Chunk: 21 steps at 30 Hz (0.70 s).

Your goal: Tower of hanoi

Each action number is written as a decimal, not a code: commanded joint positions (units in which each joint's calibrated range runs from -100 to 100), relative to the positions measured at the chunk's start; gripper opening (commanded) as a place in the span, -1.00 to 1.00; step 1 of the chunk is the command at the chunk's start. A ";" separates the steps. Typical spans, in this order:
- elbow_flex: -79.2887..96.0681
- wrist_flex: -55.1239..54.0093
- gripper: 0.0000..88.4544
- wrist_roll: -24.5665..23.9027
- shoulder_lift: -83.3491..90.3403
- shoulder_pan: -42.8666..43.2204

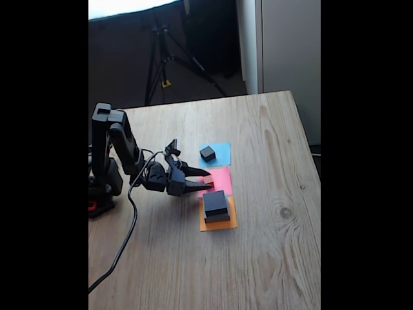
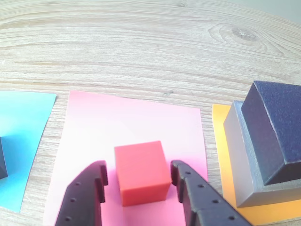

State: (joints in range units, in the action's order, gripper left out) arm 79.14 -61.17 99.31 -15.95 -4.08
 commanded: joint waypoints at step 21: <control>1.13 2.20 -0.95 0.69 4.52 1.11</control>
State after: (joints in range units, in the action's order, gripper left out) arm 79.57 -60.61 99.31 -15.60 -4.08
